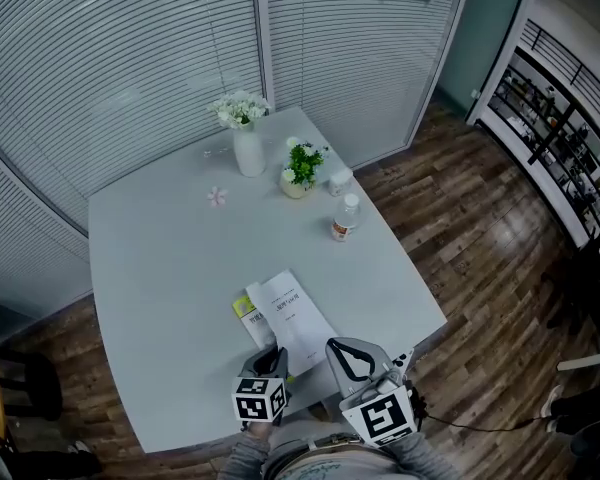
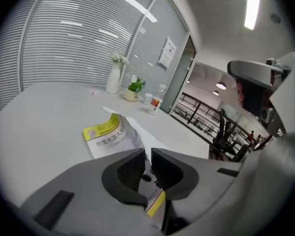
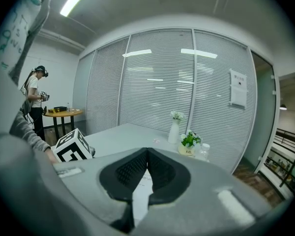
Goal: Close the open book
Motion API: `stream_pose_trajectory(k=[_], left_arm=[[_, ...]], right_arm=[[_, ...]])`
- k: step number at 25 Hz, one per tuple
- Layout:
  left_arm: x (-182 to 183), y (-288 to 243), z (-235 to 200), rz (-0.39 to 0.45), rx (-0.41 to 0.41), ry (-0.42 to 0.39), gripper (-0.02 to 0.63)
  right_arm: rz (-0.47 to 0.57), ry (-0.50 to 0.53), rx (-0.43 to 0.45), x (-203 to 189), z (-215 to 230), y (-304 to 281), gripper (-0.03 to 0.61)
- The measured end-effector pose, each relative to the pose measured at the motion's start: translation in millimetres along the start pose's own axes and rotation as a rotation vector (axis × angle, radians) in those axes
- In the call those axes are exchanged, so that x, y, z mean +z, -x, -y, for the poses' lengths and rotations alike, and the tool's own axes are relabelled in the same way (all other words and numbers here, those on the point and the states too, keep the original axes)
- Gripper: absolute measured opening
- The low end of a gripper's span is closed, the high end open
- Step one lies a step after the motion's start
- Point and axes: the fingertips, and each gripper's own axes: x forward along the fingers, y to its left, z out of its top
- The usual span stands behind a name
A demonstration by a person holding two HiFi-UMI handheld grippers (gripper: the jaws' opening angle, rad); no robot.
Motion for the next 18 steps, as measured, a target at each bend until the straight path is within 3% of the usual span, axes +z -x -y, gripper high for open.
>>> stream_pose_trajectory(k=[4,8,18], left_arm=[[35,-1,44,0.163,-0.156,-0.015,0.071],[60,8,67,0.252,-0.213,-0.037,0.097],[51,25,52,0.238,-0.135,-0.048,0.097]], right_arm=[[0.001,-0.005,0.002,-3,3,0,0.002],[0.005,-0.002,0.009,-2,6,1,0.002],[0.008,-0.002,0.036,-6,4,1,0.002]])
